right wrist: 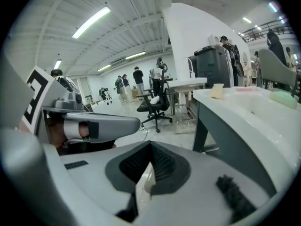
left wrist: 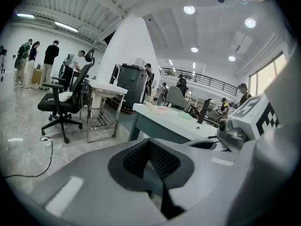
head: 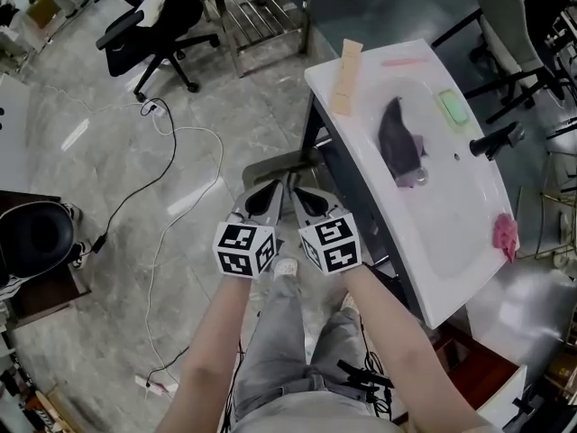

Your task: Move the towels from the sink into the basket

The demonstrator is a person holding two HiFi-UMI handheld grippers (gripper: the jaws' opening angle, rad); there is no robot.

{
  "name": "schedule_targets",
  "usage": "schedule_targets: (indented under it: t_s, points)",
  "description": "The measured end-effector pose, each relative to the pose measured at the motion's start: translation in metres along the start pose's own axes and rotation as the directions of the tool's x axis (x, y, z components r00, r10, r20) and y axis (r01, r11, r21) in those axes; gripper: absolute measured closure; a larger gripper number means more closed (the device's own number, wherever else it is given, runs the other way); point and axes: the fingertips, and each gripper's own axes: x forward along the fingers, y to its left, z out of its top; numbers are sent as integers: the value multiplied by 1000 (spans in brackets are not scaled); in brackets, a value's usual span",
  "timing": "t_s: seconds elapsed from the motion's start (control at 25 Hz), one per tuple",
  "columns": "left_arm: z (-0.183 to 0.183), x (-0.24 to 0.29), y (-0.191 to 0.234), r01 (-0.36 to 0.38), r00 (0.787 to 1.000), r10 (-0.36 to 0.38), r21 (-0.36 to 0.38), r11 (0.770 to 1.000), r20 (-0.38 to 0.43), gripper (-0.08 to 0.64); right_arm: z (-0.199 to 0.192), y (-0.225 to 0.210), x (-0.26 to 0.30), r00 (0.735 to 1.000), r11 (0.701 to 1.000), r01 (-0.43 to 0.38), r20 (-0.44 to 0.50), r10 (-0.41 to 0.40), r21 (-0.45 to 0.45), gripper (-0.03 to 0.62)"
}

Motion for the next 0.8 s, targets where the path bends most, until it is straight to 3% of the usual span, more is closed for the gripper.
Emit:
schedule_targets:
  t_s: [0.8]
  points:
    - [70,-27,-85,32,995,-37,57,998,94,558,72,-1,-119,977,999,38,212,-35,-12,575]
